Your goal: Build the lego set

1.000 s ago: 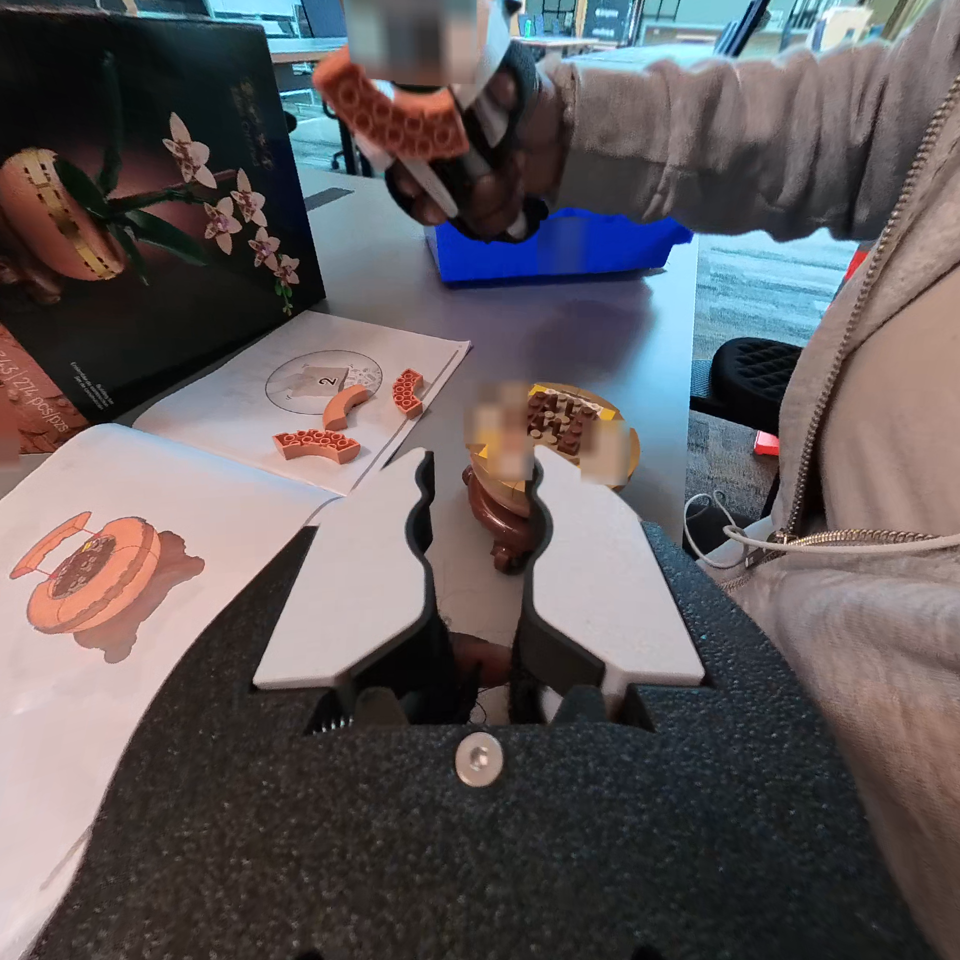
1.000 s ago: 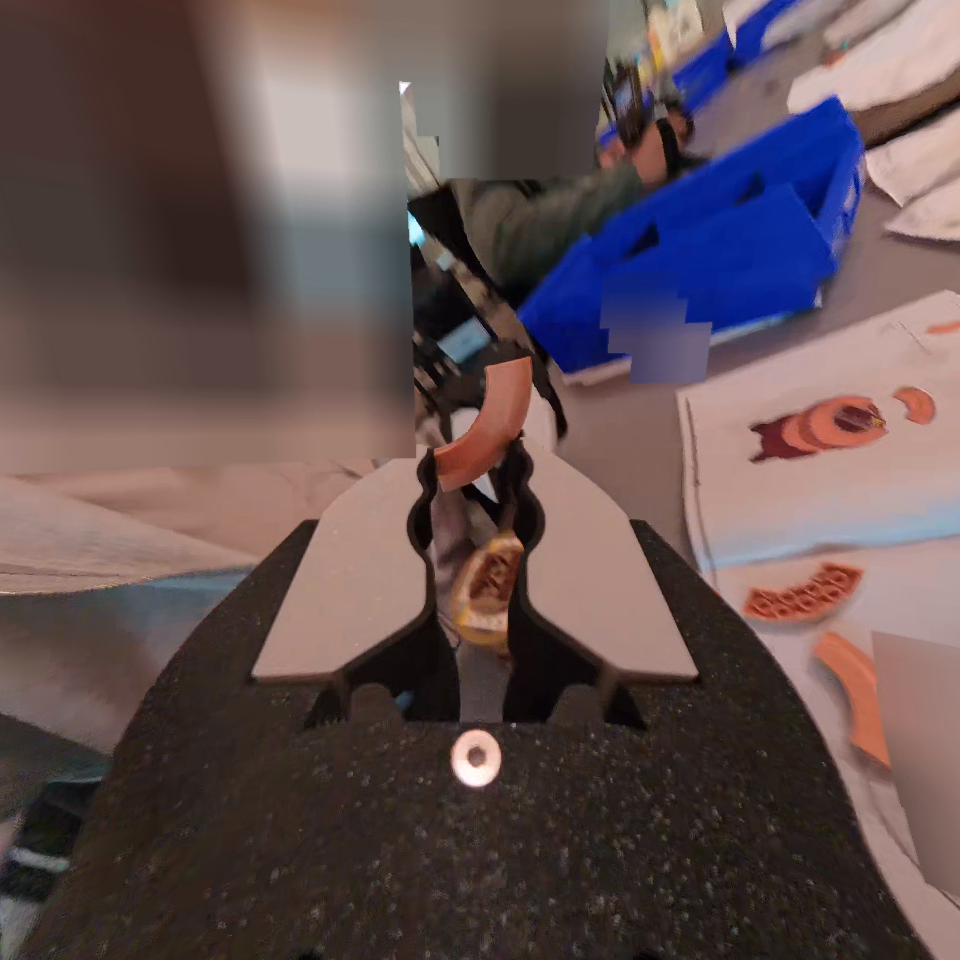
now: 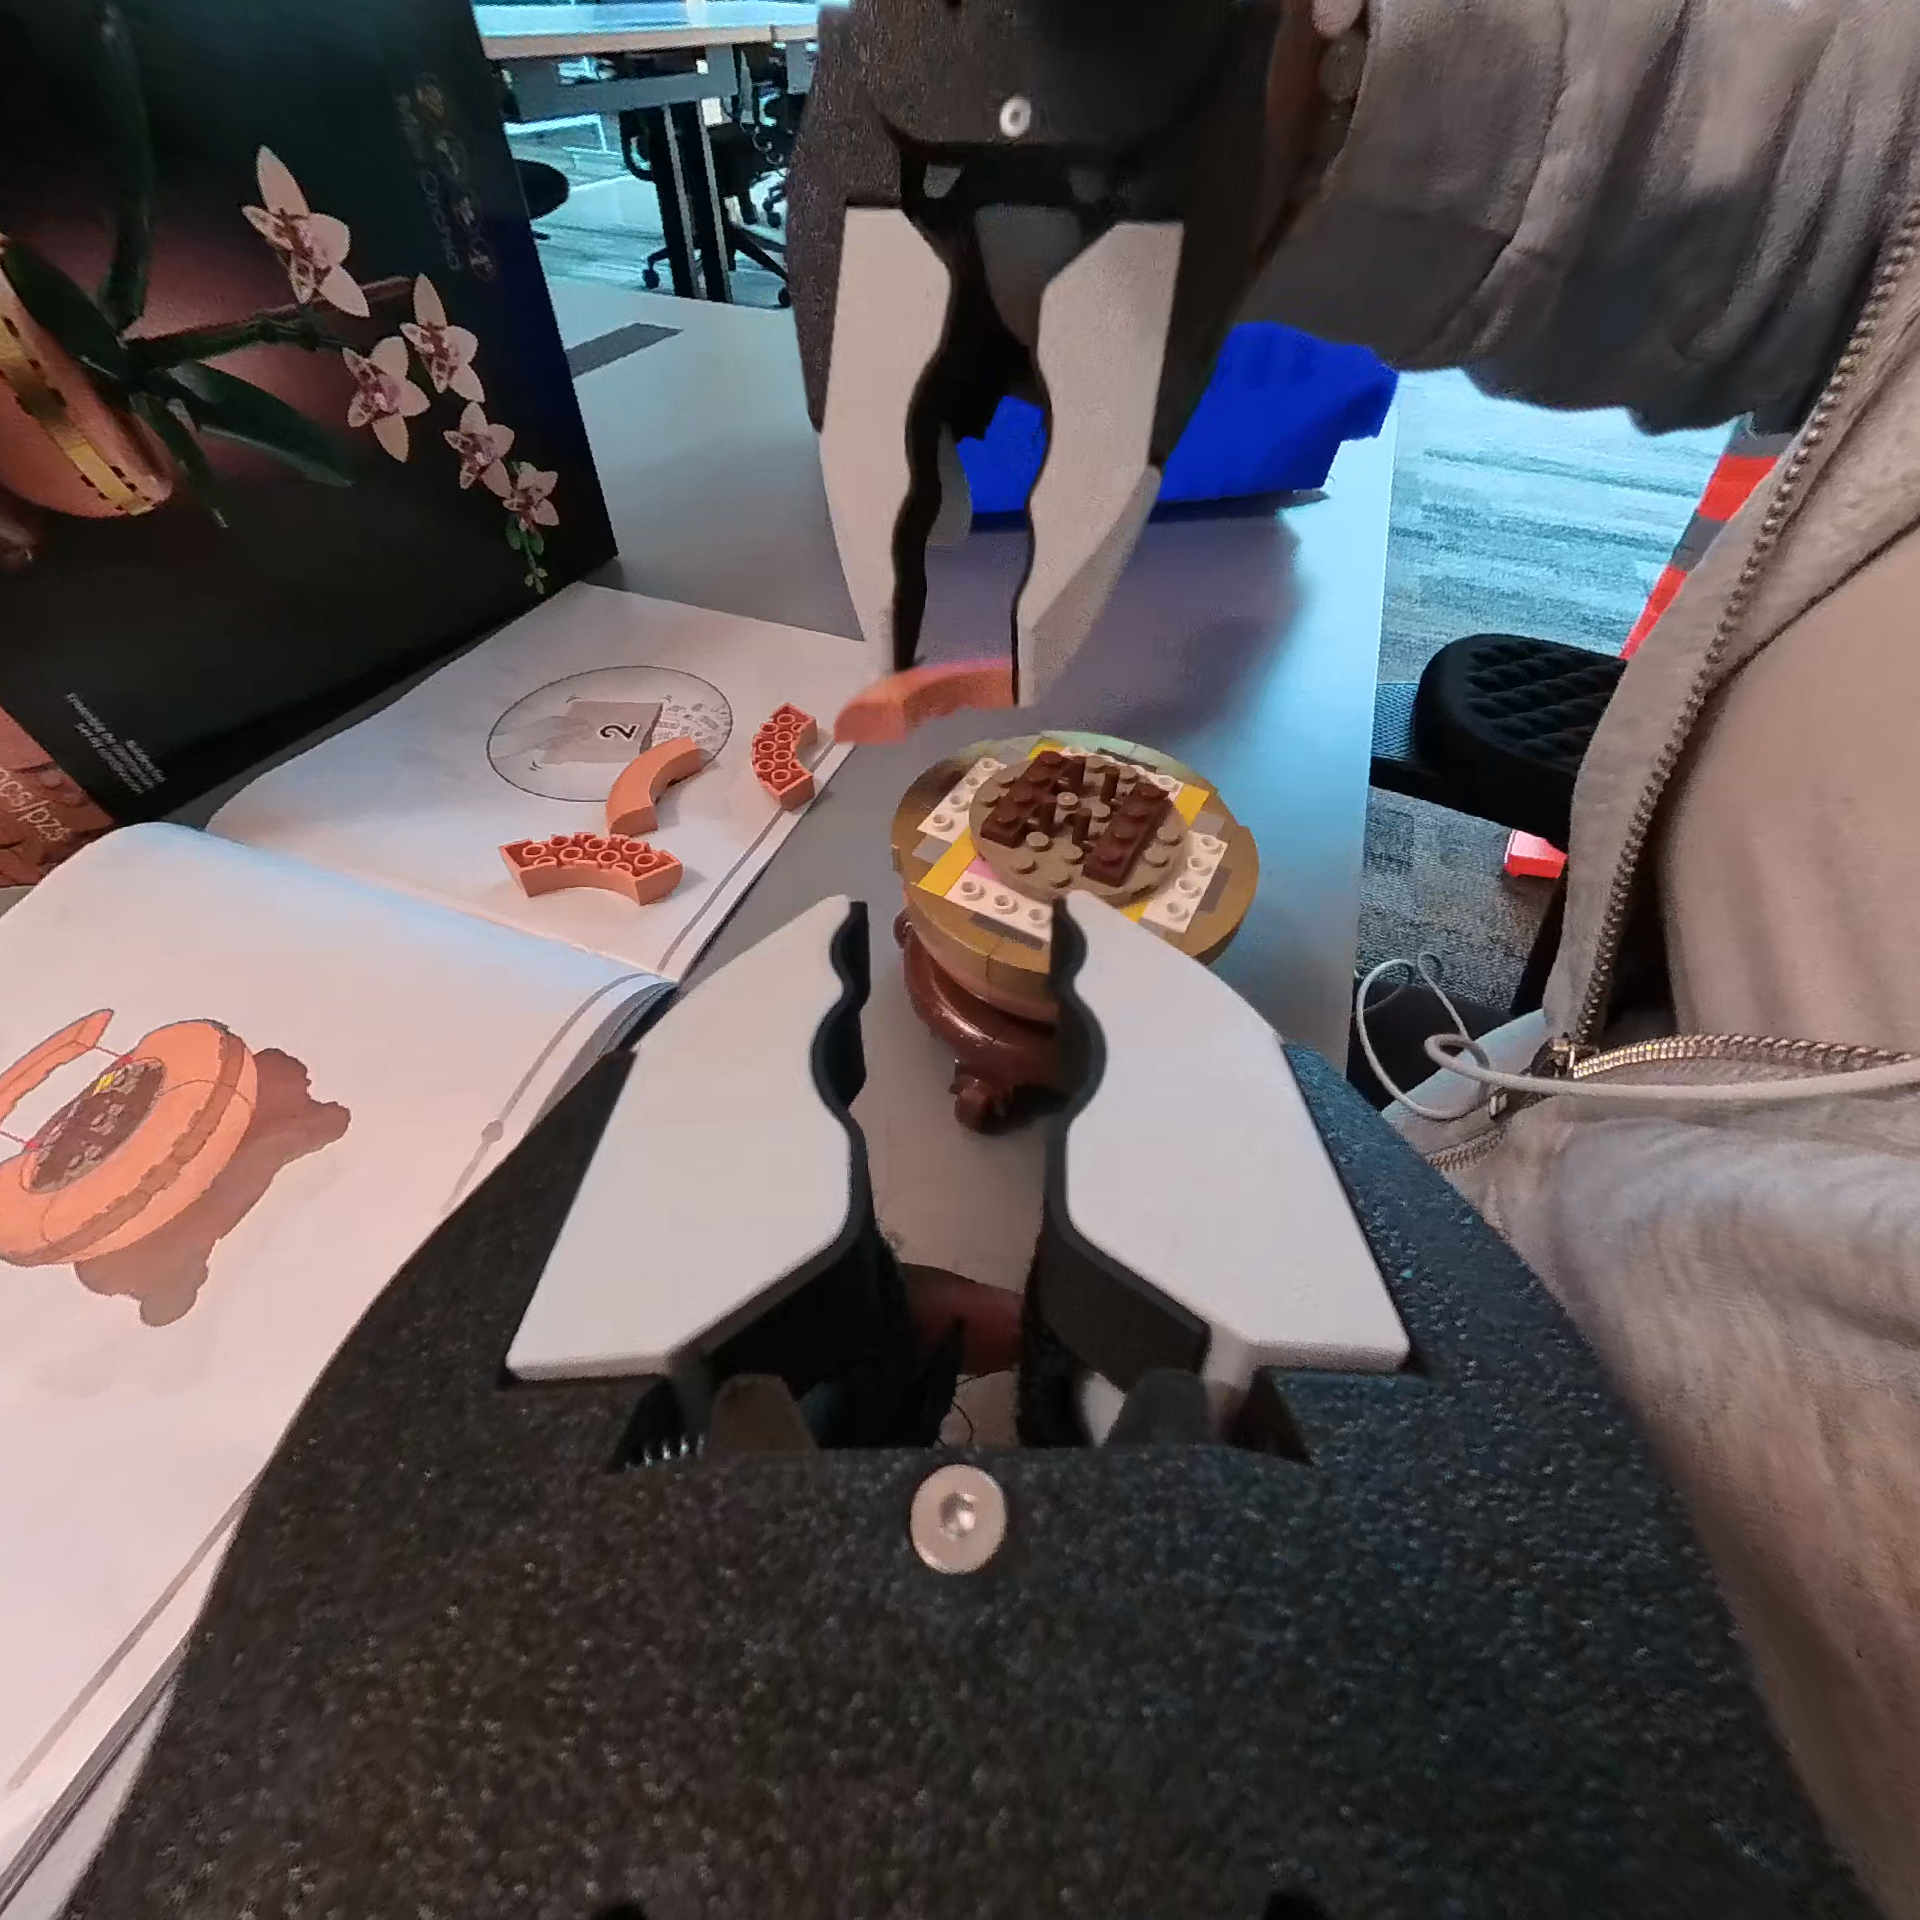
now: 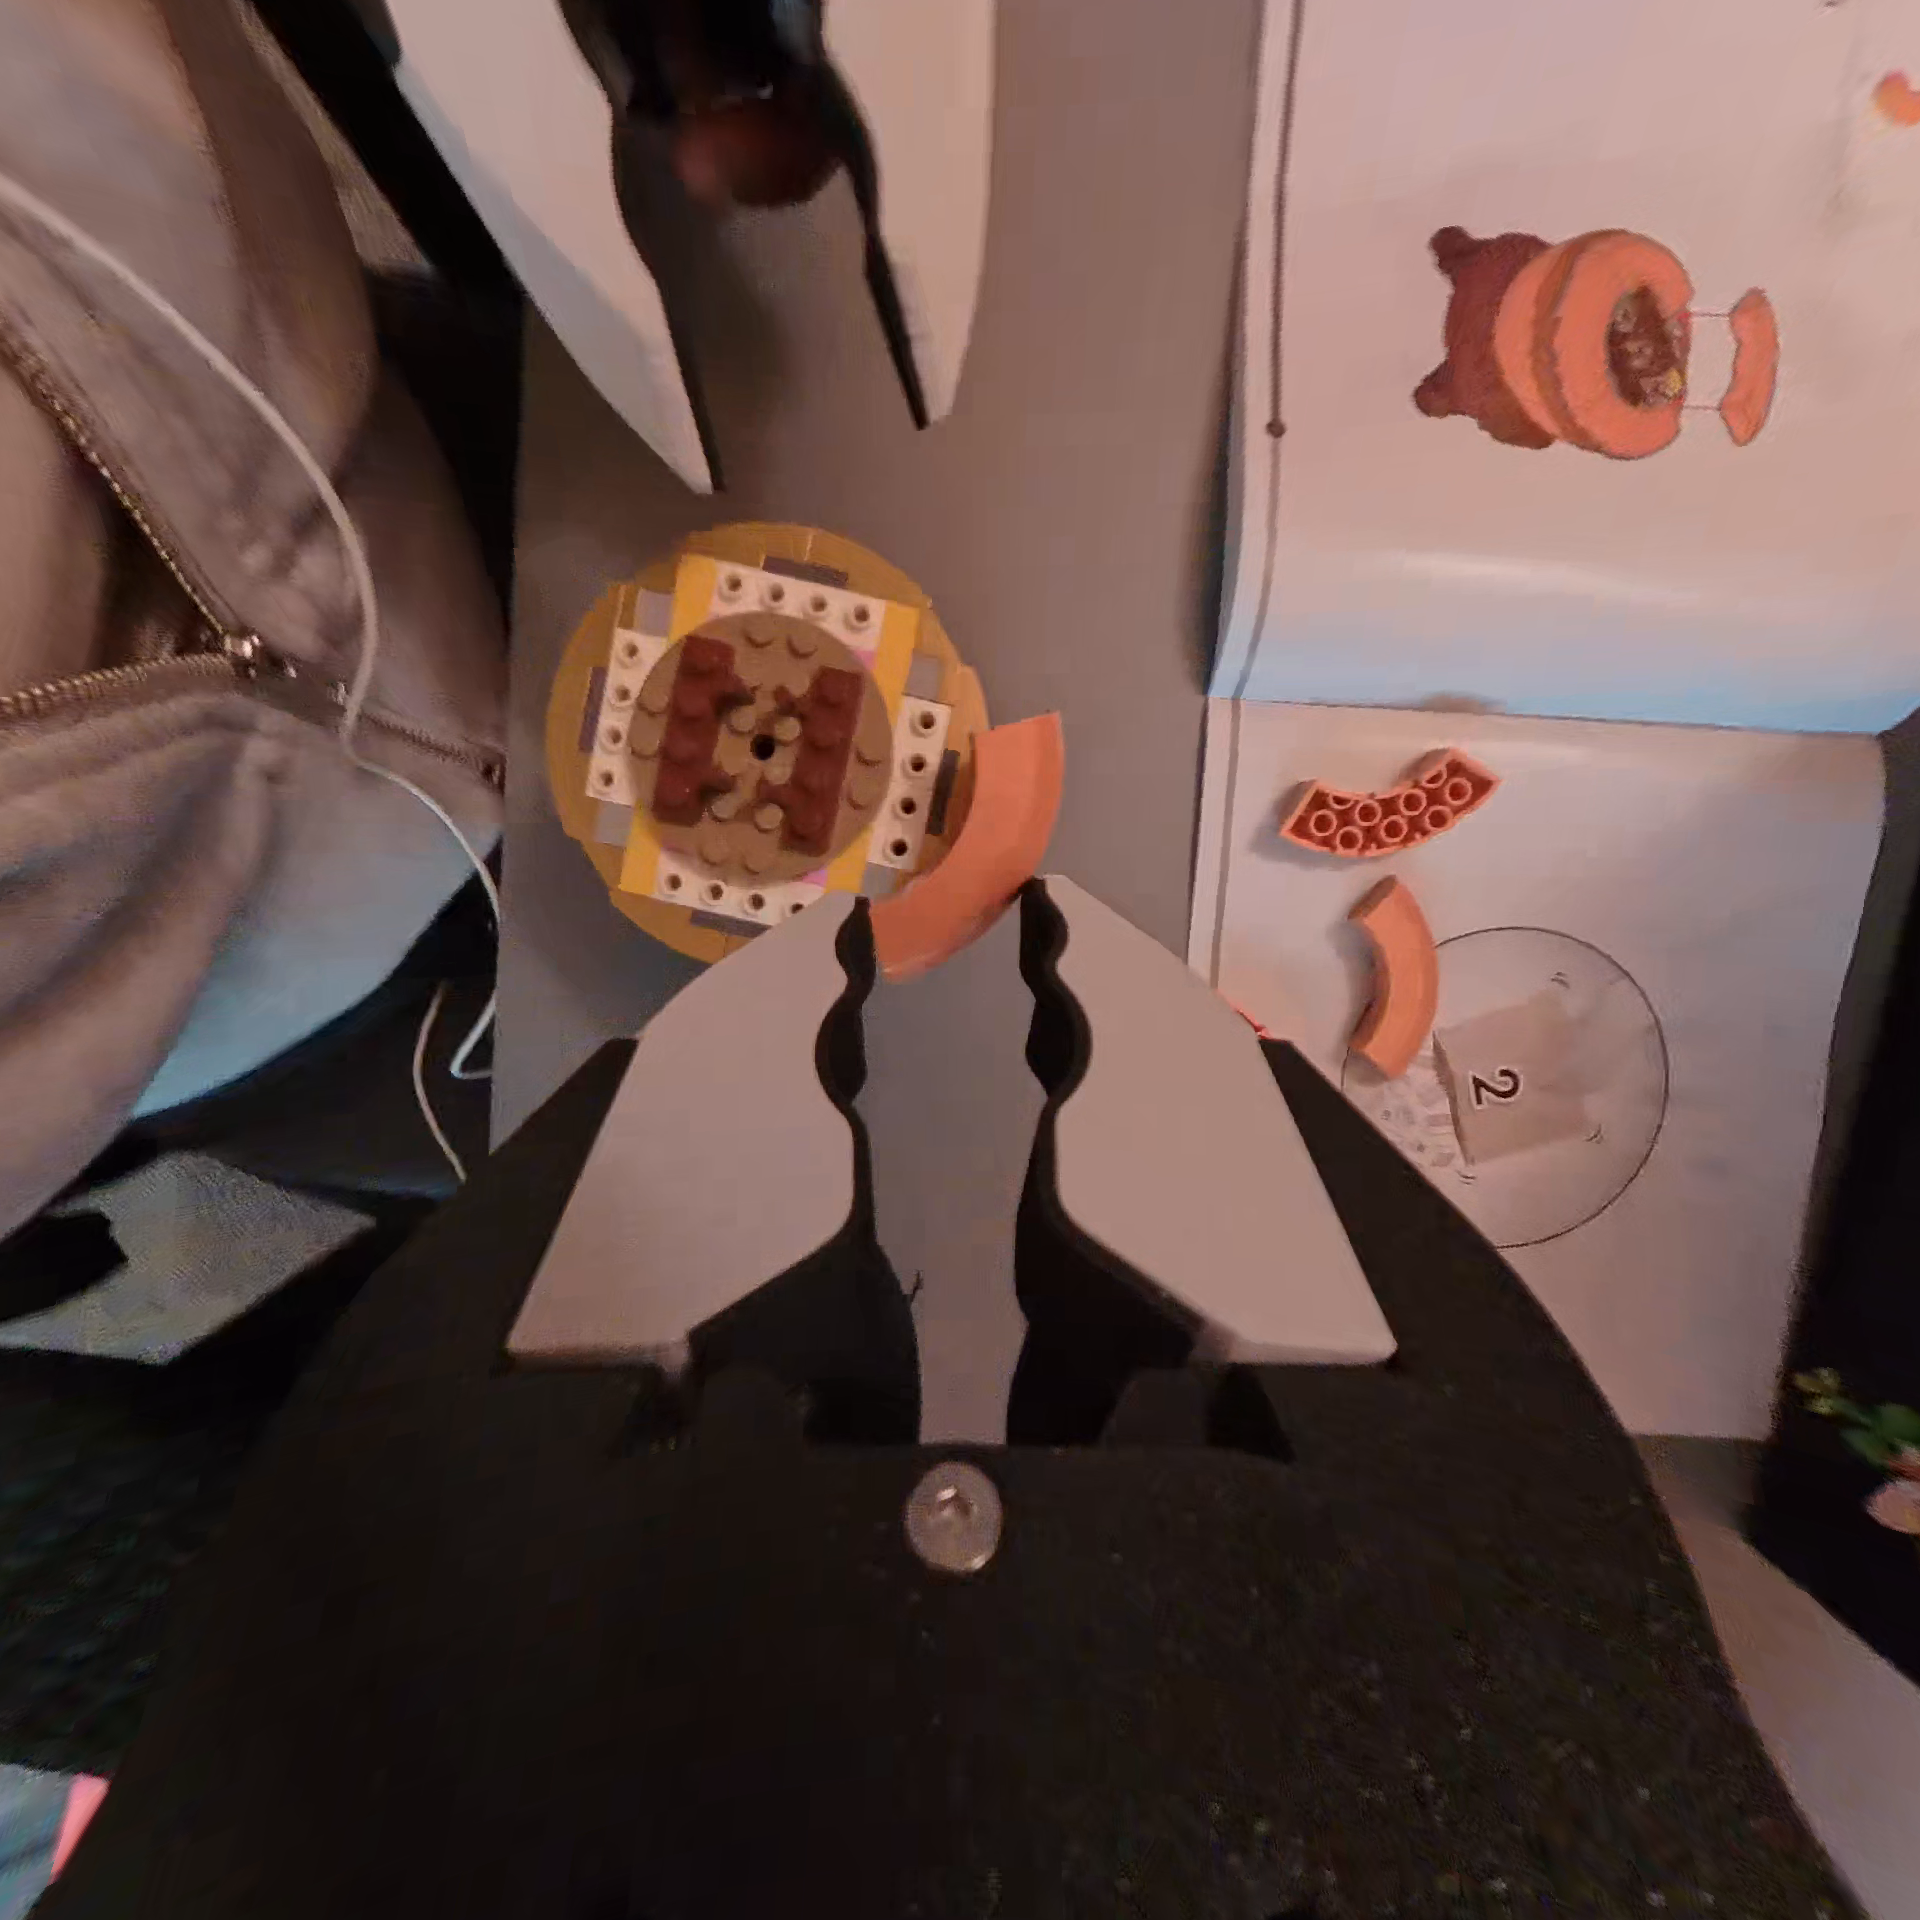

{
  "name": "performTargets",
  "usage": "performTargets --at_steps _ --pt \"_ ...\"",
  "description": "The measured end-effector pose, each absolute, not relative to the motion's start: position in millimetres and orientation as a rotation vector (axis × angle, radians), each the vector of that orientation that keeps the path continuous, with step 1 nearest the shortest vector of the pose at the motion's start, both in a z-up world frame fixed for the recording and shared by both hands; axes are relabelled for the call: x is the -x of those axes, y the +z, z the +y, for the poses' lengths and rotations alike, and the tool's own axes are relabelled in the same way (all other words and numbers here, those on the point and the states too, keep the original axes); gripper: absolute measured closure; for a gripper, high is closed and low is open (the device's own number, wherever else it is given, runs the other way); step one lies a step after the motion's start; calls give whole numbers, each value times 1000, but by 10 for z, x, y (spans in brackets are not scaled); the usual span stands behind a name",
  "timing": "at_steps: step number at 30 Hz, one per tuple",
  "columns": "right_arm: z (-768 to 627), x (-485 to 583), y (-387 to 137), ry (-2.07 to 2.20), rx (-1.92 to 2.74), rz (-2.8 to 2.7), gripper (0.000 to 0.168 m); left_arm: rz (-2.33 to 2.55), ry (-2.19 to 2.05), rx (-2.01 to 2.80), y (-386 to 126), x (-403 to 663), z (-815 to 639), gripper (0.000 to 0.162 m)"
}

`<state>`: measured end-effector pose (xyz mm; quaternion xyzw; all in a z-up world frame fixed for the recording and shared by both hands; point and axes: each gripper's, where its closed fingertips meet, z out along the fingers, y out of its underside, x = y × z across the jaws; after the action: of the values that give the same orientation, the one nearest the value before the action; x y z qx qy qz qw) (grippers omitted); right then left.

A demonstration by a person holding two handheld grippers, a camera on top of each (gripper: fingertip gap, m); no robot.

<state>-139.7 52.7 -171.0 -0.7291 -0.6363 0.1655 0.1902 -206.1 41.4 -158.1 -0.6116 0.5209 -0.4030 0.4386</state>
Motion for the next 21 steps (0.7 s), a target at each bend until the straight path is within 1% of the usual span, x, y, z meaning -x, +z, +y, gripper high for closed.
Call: performTargets --at_steps 5,13,21 --pt "501 1462 -1730 369 2028 -1942 141 1318 -1006 1506 -1584 2017 365 129" --pt "483 1482 -1762 229 1855 -2175 141 1320 -1003 1503 -1590 2017 345 129" --pt "479 1490 -1755 195 1852 -2197 141 1325 -986 1481 -1575 1984 343 130"
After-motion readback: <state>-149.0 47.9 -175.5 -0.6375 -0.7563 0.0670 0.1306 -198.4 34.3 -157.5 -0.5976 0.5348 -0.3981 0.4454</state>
